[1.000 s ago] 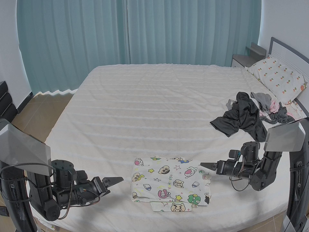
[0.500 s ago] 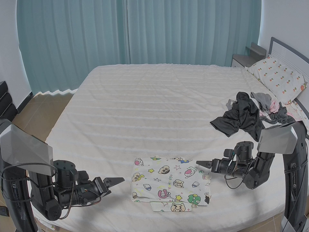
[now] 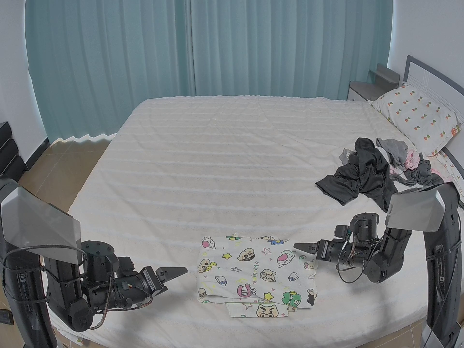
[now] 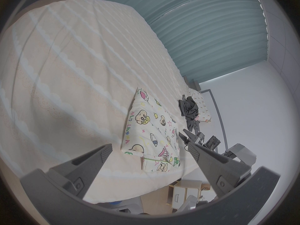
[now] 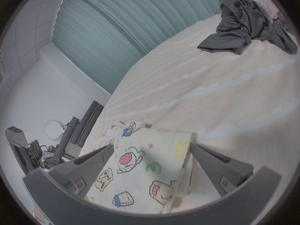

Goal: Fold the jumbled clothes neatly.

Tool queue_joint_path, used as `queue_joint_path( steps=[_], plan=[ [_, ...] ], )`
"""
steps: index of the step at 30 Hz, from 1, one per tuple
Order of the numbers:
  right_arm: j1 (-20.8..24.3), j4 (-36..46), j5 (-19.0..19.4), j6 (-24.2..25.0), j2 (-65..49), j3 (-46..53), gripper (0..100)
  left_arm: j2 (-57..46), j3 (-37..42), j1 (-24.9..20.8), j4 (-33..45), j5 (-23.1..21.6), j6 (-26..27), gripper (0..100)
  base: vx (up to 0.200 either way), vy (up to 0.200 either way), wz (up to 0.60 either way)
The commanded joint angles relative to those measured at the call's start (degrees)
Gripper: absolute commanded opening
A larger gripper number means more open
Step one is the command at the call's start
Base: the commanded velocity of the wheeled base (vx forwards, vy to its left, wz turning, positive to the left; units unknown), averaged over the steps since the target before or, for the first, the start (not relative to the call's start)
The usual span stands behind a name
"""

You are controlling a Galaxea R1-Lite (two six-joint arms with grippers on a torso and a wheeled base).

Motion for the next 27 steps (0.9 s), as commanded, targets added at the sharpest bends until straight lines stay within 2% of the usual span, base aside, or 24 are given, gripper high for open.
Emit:
queue_joint_path(
  steps=[1, 4, 5, 15, 20, 27],
  plan=[
    [0.2, 0.4, 0.3, 0.0, 1.1, -2.0, 100, 0.2, 0.0, -0.1, -1.0, 0.0, 0.0, 100, 0.0, 0.0, 0.0],
    [0.3, 2.8, 1.0, 0.0, 0.9, -3.0, 100, 0.3, 0.0, -0.1, -1.0, 0.1, 0.0, 100, 0.0, 0.0, 0.0],
    [0.2, 3.3, 1.1, 0.1, 0.8, -3.4, 0, 0.3, 0.0, -0.1, -1.0, 0.1, 0.0, 100, 0.0, 0.0, 0.0],
    [-1.0, 3.2, 0.5, 0.4, 1.5, -5.0, 0, 0.3, 0.1, -0.1, -1.0, 0.2, 0.0, 100, 0.0, 0.0, 0.0],
    [-2.2, 1.8, -2.7, 0.5, 3.0, -6.8, 0, 0.3, 0.1, -0.1, -1.0, 0.2, 0.0, 100, 0.0, 0.0, 0.0],
    [-2.8, 0.2, -3.4, 0.6, 3.0, -7.0, 0, 0.3, 0.1, -0.1, -1.0, 0.2, 0.0, 100, 0.0, 0.0, 0.0]
  ],
)
